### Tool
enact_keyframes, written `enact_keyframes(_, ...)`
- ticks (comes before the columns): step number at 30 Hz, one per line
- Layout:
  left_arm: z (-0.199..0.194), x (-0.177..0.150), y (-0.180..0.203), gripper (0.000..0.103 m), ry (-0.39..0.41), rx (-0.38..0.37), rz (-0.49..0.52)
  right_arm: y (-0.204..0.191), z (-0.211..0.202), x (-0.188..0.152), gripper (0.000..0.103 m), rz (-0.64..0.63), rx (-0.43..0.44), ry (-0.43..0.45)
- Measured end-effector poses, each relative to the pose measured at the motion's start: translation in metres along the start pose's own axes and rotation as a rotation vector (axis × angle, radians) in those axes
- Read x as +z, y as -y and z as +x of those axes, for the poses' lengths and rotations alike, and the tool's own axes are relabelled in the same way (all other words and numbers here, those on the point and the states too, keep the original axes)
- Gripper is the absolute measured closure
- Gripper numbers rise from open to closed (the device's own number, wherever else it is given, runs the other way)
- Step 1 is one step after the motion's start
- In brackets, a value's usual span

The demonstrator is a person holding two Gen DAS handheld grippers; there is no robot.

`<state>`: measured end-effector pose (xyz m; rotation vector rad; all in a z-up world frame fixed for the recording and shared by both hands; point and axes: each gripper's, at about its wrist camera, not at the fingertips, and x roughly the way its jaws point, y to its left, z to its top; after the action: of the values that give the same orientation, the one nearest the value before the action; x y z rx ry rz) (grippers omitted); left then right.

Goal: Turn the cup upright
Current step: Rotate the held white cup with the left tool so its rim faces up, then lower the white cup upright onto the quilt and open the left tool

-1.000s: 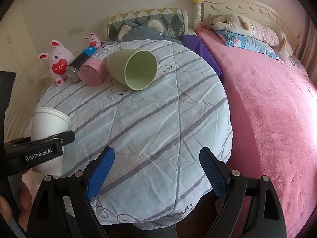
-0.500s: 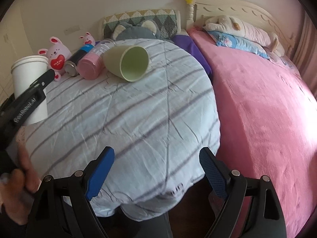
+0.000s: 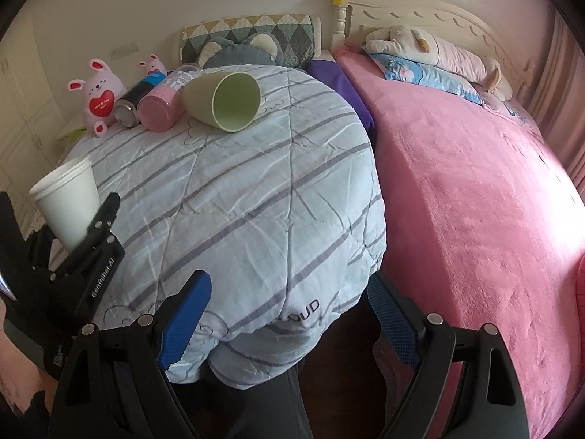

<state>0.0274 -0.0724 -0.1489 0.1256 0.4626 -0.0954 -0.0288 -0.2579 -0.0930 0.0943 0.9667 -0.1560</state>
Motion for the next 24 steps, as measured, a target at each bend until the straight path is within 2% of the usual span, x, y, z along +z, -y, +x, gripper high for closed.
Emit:
enact_keyframes(1, -0.001, -0.001, 0.000, 0.018, -0.002, 0.000, 0.002, -0.001, -0.001, -0.002, 0.014, -0.001, 0.000, -0.001)
enact_keyframes(6, -0.009, 0.000, -0.001, 0.004, 0.005, -0.004, 0.006, -0.007, -0.008, -0.007, 0.014, -0.007, 0.002, 0.007)
enact_keyframes(13, -0.016, 0.008, 0.001, 0.000, -0.022, -0.033, 0.025, -0.015, -0.020, -0.011, 0.014, -0.016, 0.008, 0.028)
enact_keyframes(18, -0.027, 0.017, -0.001, 0.000, -0.090, -0.049, 0.050, -0.015, -0.033, -0.012, 0.014, -0.010, 0.019, 0.057)
enact_keyframes(24, -0.053, 0.040, -0.015, 0.000, -0.177, -0.042, 0.023, -0.014, -0.054, -0.010, 0.014, 0.002, 0.037, 0.117)
